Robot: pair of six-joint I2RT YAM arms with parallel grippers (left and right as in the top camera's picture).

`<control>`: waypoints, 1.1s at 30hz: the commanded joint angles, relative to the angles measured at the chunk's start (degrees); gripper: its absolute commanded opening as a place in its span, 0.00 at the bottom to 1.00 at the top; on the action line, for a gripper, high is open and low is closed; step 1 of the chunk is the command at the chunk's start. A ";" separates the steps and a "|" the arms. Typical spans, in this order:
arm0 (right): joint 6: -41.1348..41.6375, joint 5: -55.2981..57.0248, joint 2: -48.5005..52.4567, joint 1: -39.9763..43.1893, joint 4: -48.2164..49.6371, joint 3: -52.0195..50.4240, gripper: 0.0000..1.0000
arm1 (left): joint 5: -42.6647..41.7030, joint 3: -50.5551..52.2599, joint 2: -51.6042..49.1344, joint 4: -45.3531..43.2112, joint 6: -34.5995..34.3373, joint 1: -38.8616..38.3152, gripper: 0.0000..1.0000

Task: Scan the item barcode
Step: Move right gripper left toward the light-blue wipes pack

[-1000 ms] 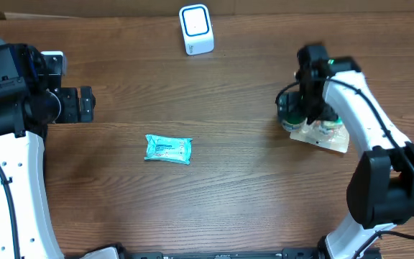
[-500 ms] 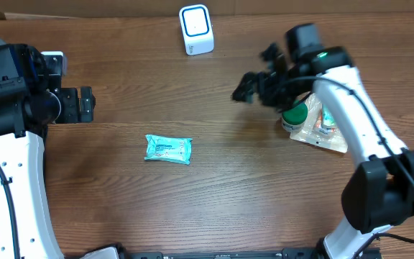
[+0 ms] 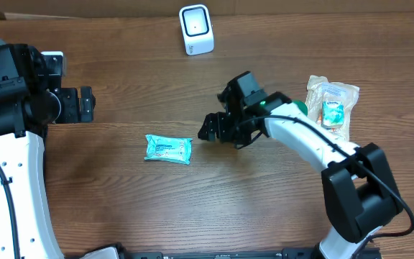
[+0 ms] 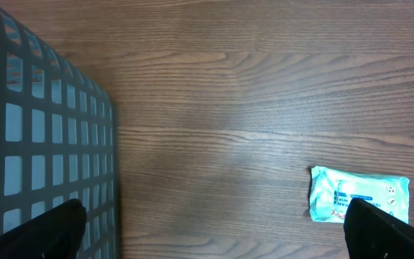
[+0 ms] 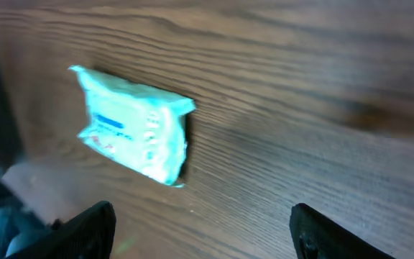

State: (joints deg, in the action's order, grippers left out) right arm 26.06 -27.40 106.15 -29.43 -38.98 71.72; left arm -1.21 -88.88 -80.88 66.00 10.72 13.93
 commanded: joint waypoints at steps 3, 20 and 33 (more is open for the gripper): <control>8.90 5.55 -0.59 -2.99 4.92 -3.56 0.75 | 0.15 -1.01 0.63 -0.20 0.87 0.31 1.00; 14.69 4.90 -0.59 -5.40 17.09 -12.11 0.62 | 0.17 -1.01 0.63 -0.20 0.87 0.31 0.99; 20.02 7.43 0.39 -7.93 21.75 -12.48 0.63 | 0.15 -1.01 0.63 -0.20 0.87 0.28 1.00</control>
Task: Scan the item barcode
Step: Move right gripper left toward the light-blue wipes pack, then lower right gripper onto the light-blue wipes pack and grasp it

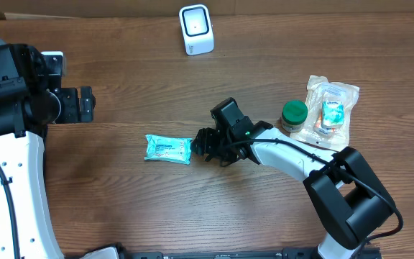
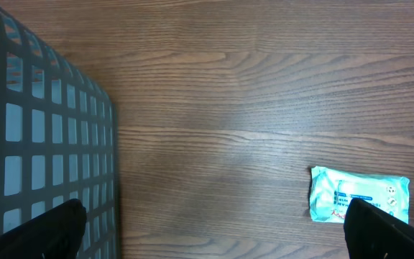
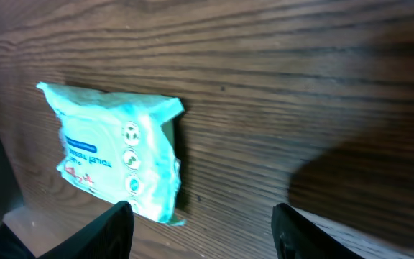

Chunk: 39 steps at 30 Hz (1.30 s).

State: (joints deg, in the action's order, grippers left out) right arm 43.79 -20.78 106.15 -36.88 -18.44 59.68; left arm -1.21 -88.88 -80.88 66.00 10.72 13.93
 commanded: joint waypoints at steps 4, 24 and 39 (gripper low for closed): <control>3.91 0.52 2.34 -1.70 3.54 -0.44 0.62 | 0.15 -1.01 0.63 -0.20 0.87 0.31 0.99; 13.66 -4.76 15.39 -4.92 14.56 -0.44 0.31 | 0.15 -1.01 0.63 -0.20 0.87 0.28 0.99; 9.20 -2.82 9.70 -4.83 9.38 -0.37 0.04 | 0.17 -1.01 0.63 -0.20 0.87 0.31 1.00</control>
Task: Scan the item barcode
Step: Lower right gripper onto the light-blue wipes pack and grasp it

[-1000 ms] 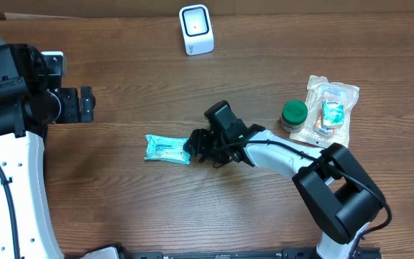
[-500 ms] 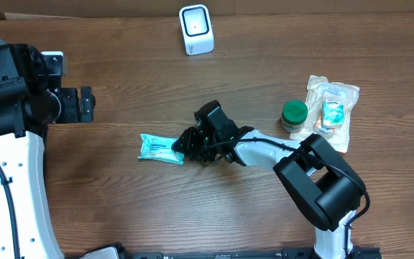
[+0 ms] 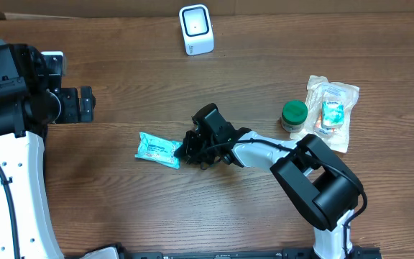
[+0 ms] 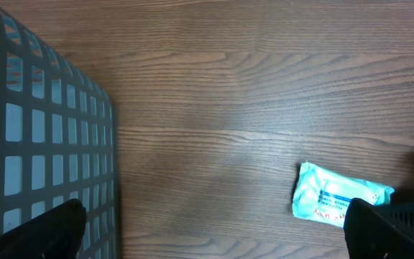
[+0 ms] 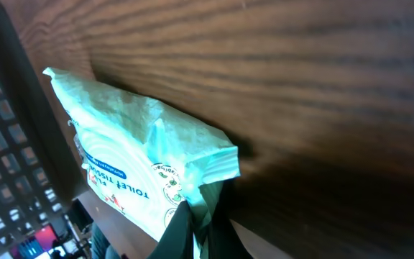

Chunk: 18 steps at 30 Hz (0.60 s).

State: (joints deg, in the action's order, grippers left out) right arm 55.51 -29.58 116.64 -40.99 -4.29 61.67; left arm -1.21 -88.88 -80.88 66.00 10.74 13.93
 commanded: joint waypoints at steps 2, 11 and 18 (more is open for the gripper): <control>-4.31 9.05 -3.98 -0.72 -8.09 -2.36 0.04 | 0.15 -1.01 0.63 -0.20 0.85 0.31 1.00; -15.02 23.47 -17.73 -0.72 -25.09 1.22 0.04 | 0.15 -1.01 0.63 -0.20 0.85 0.31 0.99; -21.57 36.09 -20.00 -0.72 -43.67 12.55 0.04 | 0.15 -1.01 0.63 -0.20 0.85 0.31 1.00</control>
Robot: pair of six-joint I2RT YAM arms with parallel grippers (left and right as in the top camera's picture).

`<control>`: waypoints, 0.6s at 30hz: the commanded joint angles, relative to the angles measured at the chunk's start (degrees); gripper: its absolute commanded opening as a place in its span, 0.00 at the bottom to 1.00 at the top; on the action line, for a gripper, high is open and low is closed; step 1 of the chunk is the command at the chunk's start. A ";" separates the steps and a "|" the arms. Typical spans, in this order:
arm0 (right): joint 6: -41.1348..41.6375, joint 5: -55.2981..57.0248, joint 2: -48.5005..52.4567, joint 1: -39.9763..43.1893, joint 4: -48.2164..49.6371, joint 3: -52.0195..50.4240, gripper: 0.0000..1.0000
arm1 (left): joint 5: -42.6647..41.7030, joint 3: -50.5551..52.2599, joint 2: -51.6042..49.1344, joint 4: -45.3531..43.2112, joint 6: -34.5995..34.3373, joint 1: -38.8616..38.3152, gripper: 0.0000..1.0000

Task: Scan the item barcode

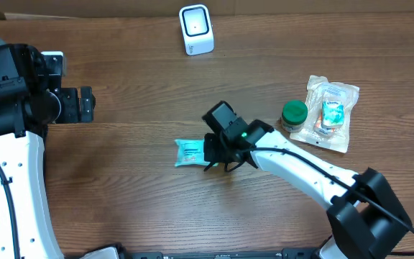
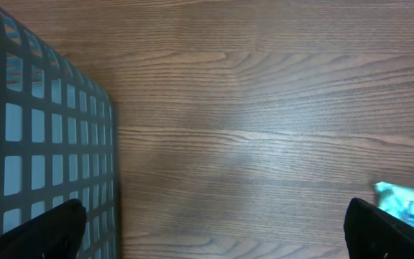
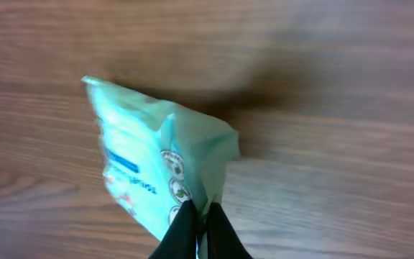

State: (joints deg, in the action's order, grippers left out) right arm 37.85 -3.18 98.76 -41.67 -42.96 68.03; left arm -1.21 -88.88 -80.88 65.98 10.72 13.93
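Note:
A teal pack of wipes (image 1: 190, 152) hangs just above the middle of the table, pinched at its right end seam by my right gripper (image 1: 210, 152). In the right wrist view the pack (image 3: 149, 169) dangles from the shut gripper (image 3: 199, 219), its shadow on the wood behind. The white barcode scanner (image 1: 196, 29) stands at the table's far edge. My left gripper (image 1: 85, 104) stays open at the left; in its own view only the pack's corner (image 2: 408, 205) shows at the right edge.
A green-lidded jar (image 1: 293, 114) and a clear bag of small packets (image 1: 329, 111) lie at the right. A grey wire basket (image 2: 34, 144) stands at the far left under the left wrist.
My right gripper, shut on the pack's end seam, has moved right with the pack, which has left the table and now hangs lifted. The left arm is unchanged.
My right gripper was open to the right of the pack lying at centre-left. It then stood closer, still open beside the pack. Then it was shut on the pack's right seam, the pack pushed slightly left. Now the pack is held up, further right.

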 commanded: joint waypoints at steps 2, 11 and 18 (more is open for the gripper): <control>-5.99 12.72 -2.12 -0.07 -9.92 10.21 0.04 | 0.15 -1.01 0.63 -0.17 0.87 0.28 0.99; -8.13 24.04 -1.66 -0.11 -26.40 23.08 0.04 | 0.15 -1.01 0.63 -0.17 0.87 0.28 1.00; -7.21 34.99 5.81 -0.11 -34.12 23.08 0.04 | 0.17 -1.01 0.63 -0.17 0.87 0.31 0.99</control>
State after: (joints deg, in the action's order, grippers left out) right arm 30.24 26.48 101.32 -41.67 -76.55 90.13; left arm -1.21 -88.88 -80.88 66.00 10.72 13.93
